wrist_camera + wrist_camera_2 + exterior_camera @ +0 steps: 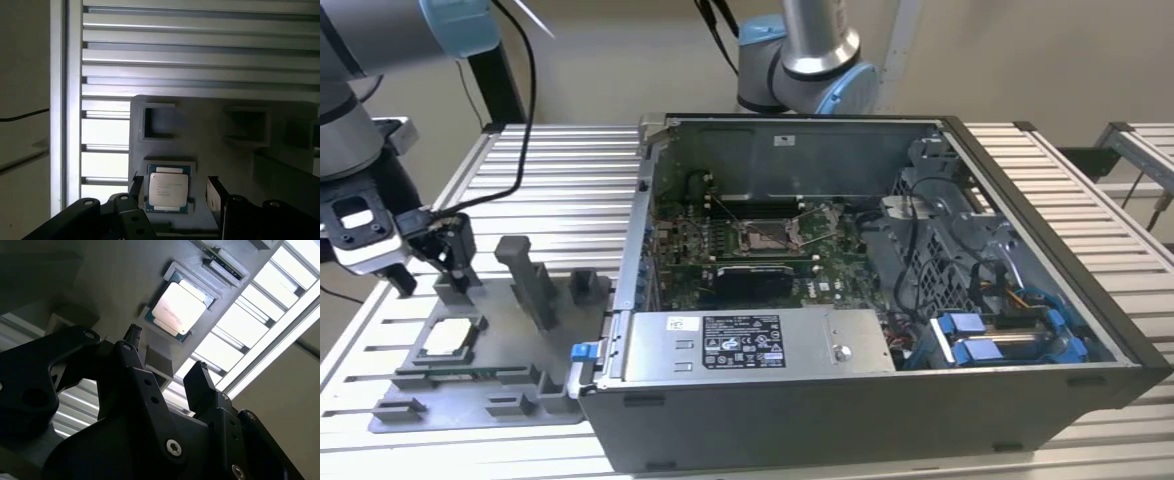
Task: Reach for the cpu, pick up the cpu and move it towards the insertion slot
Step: 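Pick up the cpu and move it towards the insertion slot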
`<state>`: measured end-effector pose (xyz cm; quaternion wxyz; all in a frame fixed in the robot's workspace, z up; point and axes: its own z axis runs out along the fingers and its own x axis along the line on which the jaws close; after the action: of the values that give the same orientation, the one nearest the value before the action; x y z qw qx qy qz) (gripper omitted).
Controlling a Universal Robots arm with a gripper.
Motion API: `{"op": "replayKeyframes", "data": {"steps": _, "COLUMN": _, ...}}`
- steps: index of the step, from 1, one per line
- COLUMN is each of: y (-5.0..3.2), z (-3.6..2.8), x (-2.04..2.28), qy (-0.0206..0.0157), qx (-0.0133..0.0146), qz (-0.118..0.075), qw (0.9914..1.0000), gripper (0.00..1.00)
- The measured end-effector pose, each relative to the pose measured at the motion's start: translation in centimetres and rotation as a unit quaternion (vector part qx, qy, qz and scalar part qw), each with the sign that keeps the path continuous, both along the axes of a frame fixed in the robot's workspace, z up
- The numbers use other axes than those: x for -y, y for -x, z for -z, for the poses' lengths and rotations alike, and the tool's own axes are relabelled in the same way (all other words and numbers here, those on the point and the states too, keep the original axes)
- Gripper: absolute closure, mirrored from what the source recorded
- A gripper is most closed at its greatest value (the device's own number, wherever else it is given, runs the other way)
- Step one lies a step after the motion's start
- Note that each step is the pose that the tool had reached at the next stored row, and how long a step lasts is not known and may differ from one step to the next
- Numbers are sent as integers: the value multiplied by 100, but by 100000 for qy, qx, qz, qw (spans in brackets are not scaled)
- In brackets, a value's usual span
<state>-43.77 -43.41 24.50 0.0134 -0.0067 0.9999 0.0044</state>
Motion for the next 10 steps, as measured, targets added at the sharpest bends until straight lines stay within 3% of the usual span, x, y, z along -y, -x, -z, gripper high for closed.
{"op": "replayKeyframes", "data": {"steps": 10, "y": 0, "z": 133, "x": 45, "qy": 0, "qx": -2, "qz": 5, "qw": 100000, "gripper": 0}}
